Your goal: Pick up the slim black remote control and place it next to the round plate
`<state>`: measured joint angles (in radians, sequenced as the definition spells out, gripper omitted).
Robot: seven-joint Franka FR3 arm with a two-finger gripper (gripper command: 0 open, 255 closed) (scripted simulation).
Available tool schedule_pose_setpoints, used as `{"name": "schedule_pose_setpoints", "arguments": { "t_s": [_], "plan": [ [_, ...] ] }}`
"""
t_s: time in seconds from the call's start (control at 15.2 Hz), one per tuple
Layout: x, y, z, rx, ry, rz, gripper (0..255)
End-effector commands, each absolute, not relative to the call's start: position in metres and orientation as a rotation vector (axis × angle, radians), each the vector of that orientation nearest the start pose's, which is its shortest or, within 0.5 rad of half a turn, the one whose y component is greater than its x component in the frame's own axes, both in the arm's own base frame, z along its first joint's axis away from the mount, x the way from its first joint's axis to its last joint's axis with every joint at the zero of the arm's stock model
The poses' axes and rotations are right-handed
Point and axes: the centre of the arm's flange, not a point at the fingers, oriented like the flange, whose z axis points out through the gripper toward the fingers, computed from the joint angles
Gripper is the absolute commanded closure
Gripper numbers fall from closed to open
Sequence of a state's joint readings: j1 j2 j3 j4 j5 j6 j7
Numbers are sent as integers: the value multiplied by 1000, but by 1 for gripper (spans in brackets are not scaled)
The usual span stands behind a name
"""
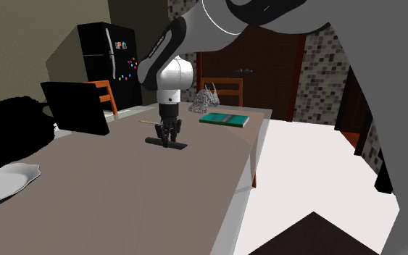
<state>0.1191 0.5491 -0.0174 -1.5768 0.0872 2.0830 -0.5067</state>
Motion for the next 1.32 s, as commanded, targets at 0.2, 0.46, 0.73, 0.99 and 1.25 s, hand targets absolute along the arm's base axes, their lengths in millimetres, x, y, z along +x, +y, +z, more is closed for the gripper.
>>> {"name": "schedule_pose_setpoints", "arguments": {
  "t_s": [0.2, 0.46, 0.73, 0.99, 1.25],
  "plan": [
    [683, 78, 315, -2943, -860, 49, 255],
    [684, 77, 331, -2943, -860, 49, 255],
    [684, 77, 352, -2943, -860, 49, 255],
    [684, 77, 373, -2943, -860, 49, 255],
    [684, 77, 394, -2943, -860, 49, 255]
  ]
}}
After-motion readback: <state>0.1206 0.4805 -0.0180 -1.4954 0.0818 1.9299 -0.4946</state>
